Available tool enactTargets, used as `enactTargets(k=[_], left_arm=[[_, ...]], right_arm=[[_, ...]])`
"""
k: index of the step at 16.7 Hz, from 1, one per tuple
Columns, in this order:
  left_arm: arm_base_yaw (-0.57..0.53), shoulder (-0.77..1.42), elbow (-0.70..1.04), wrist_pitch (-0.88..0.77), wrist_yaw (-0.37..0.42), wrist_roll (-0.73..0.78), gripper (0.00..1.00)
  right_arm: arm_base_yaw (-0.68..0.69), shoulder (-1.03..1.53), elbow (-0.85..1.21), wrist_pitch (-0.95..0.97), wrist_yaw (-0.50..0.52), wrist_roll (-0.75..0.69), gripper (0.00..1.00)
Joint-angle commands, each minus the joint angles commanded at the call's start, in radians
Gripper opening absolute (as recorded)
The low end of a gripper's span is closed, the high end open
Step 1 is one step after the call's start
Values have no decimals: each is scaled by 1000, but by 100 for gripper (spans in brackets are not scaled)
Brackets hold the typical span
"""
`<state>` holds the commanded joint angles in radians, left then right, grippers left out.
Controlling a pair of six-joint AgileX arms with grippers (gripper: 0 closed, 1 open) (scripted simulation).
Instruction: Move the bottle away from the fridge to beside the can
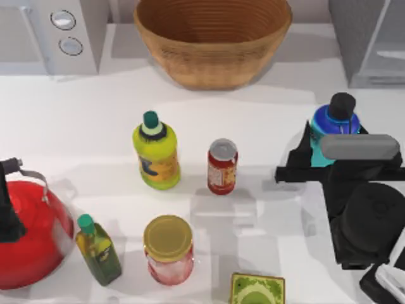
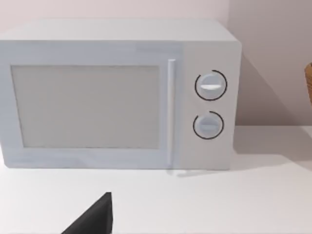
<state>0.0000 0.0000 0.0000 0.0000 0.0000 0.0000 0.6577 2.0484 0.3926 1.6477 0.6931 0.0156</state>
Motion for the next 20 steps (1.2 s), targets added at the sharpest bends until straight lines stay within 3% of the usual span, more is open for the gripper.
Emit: enactTargets(k=[4,5,14,20], left_arm=[[0,0,0,0,0,0,100],[0,0,0,0,0,0,100],[0,0,0,0,0,0,100],[0,0,0,0,0,0,100]], right_arm=[[0,0,0,0,0,0,98],[0,0,0,0,0,0,100],[2,0,-3,3,3,0,100],[81,-19,-90,70,81,1,100]])
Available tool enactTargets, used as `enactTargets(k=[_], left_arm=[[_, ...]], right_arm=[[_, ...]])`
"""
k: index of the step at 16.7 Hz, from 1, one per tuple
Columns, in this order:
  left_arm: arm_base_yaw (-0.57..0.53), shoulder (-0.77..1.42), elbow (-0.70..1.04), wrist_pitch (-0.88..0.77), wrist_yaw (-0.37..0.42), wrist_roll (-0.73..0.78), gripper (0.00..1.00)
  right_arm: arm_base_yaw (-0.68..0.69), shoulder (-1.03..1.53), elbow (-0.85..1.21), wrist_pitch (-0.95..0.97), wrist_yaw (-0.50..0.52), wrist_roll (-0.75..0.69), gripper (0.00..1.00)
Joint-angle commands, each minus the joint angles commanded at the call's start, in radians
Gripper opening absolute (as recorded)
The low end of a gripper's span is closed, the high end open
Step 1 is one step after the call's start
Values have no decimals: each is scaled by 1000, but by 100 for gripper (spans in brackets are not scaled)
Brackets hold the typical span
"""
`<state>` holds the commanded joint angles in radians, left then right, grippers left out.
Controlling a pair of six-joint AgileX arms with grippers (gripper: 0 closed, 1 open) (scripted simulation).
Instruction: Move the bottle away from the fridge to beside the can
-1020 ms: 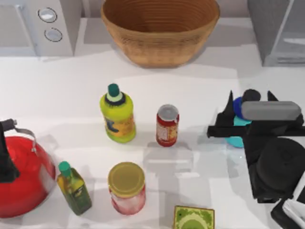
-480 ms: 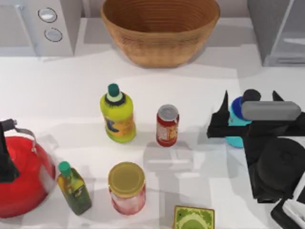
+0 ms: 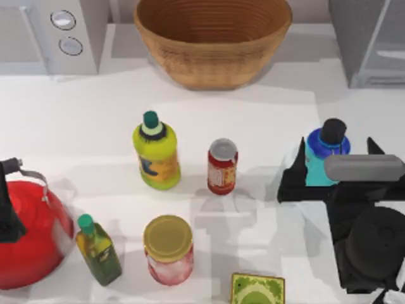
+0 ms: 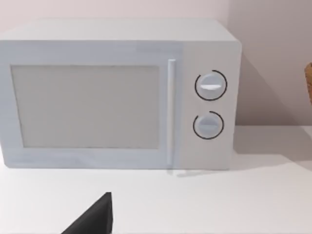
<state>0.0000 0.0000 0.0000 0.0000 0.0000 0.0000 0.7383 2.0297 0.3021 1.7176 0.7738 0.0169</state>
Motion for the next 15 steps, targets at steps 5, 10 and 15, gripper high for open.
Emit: enactTargets(k=[5,10,15], left_arm=[[0,0,0,0,0,0,100],[0,0,0,0,0,0,100],[0,0,0,0,0,0,100]], right_arm=[[-9,-6,4,-4,-7,-1,100],[-96,-212,19,-106,-112,-13,100],[-244,-630,3,-428,-304,-25,100]])
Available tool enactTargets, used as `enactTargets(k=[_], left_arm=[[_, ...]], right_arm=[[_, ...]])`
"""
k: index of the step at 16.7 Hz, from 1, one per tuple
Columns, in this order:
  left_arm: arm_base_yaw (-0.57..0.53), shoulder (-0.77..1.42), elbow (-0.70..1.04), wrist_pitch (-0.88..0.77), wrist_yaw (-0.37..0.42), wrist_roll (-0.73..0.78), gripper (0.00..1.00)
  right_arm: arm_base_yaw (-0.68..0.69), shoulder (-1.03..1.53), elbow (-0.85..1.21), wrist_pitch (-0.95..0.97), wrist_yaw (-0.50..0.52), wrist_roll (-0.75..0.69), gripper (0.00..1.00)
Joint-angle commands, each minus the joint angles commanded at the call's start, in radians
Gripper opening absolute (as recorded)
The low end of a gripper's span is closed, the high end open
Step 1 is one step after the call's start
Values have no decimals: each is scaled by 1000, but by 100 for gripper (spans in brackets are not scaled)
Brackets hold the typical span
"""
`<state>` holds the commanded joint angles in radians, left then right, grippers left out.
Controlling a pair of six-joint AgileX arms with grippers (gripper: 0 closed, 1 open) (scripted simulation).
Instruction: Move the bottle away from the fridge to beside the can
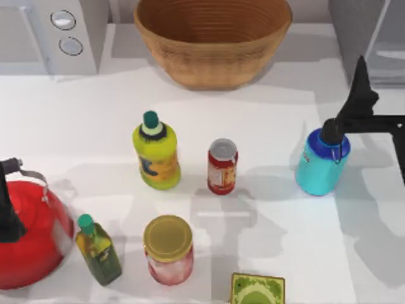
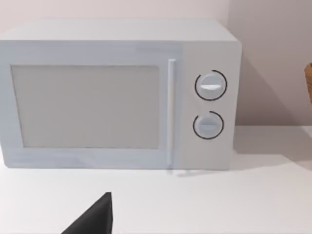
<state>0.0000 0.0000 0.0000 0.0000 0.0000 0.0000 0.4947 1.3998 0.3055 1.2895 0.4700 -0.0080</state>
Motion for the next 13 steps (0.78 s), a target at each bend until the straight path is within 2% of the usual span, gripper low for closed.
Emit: enactTargets(k=[7,13], left_arm=[[0,0,0,0,0,0,100],[0,0,0,0,0,0,100]], right_arm=[[-251,-742,-118,-652,-271,-3,100],[-428,-1243,-250,-1135,-424,4,100]])
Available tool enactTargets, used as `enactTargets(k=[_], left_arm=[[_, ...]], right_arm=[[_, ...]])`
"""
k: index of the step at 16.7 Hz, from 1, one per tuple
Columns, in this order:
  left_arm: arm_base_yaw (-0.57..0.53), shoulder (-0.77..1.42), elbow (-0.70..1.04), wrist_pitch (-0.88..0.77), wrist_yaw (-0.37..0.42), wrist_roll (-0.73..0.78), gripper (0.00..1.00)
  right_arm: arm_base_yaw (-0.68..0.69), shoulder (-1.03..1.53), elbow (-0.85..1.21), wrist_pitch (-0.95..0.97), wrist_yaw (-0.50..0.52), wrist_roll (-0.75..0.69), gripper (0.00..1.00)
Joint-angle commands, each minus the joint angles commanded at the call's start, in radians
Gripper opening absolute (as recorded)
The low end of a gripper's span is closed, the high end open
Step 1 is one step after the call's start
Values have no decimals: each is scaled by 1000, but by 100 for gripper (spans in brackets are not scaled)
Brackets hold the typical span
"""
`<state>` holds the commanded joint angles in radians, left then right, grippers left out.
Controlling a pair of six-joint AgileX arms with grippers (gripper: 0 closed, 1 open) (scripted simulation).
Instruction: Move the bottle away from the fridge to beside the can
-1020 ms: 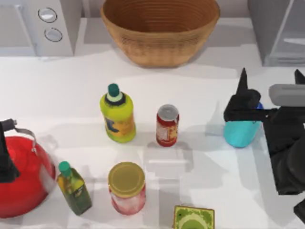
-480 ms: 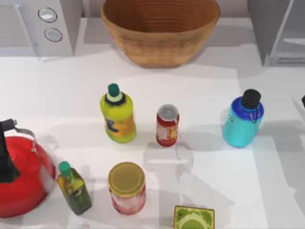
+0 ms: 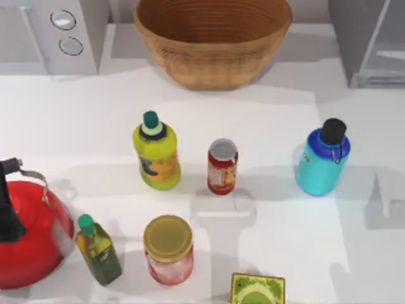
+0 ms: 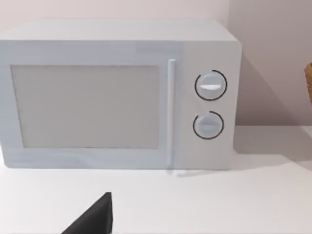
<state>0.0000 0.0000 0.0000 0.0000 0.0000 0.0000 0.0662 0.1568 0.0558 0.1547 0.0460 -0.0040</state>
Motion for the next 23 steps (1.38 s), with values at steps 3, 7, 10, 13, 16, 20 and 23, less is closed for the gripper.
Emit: enactTargets(k=[3,7,10,13,16,20,23], left_arm=[[0,0,0,0,0,0,100],[0,0,0,0,0,0,100],[0,0,0,0,0,0,100],[0,0,0,0,0,0,100],[0,0,0,0,0,0,100],[0,0,0,0,0,0,100],[0,0,0,0,0,0,100]], right_arm=[[-53,-126,-44,-124,-37,3,100],[-66,-157,-56,-155,-46,4,100],[-63,-153,-53,-153,-45,4,100],[-65,-181,-29,-187,-43,3,100],[-67,-267,43,-315,-42,1,100],[-66,-429,175,-618,-44,-2,100],[-66,-565,286,-890,-46,-2,100]])
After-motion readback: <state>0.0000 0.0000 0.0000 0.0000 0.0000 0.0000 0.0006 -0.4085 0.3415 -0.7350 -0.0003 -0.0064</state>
